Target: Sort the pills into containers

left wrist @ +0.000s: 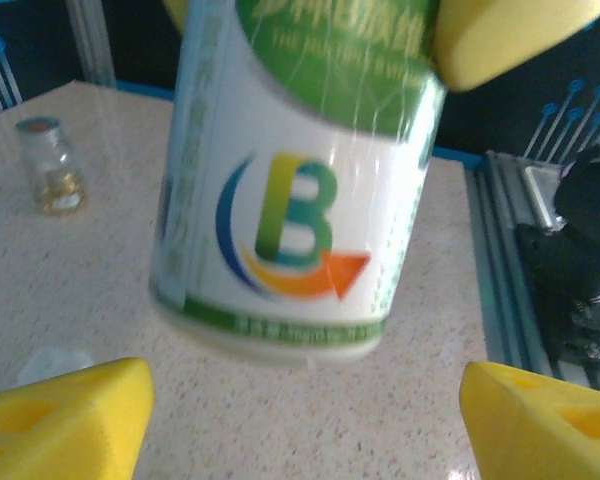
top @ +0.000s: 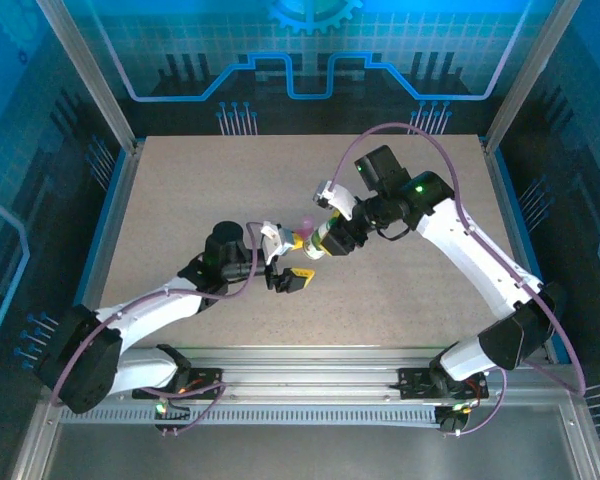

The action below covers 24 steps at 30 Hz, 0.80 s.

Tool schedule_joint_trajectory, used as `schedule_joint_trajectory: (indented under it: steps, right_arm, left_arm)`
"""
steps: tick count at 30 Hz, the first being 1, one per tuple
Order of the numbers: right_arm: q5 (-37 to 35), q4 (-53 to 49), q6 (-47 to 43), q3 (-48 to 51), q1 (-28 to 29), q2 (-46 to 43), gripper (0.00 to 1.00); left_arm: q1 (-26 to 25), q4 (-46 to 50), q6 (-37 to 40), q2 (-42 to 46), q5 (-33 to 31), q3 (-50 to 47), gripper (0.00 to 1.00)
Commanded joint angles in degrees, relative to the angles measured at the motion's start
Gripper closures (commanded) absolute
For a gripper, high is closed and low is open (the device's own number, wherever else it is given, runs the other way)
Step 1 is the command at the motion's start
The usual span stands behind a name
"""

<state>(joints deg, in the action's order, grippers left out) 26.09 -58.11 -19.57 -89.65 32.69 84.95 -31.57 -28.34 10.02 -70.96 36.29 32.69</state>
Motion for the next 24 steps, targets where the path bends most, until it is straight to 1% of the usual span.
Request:
schedule_joint_trajectory:
  steps: [1,4,7,13,17,24]
  right_arm:
    - [6.3,-1.1,-1.4,0.3,0.7,-1.4,0.51]
    - [8.8,-0.6,-1.4,0.8,1.1,-2.2,0.51]
    - [8.9,-1.5,-1.7,0.3,2.1,-2.1,0.51]
    - [6.6,-1.6,-1.3,-0.9,3.3,-0.8,0.51]
    - [6.1,-2.2,-1.2,-1.9,3.8,-0.2,0.51]
    - [2.1,-4.0,-0.6,-4.1,4.9,1.0,0.51]
  left_arm:
    - [-0.2,-7.1,1.3,-1.5,6.9,1.7,0.22]
    - [-0.2,-8.0,1.6,-2.0,7.8,2.2,0.24]
    - [-0.2,-8.3,1.2,-2.0,8.1,2.6,0.24]
    - [-1.0,-8.4,1.1,-2.2,9.4,3.3,0.26]
    - [-1.2,-7.8,1.9,-2.2,9.4,3.5,0.31]
    - [-1.9,-5.2,4.2,-2.5,9.1,4.3,0.33]
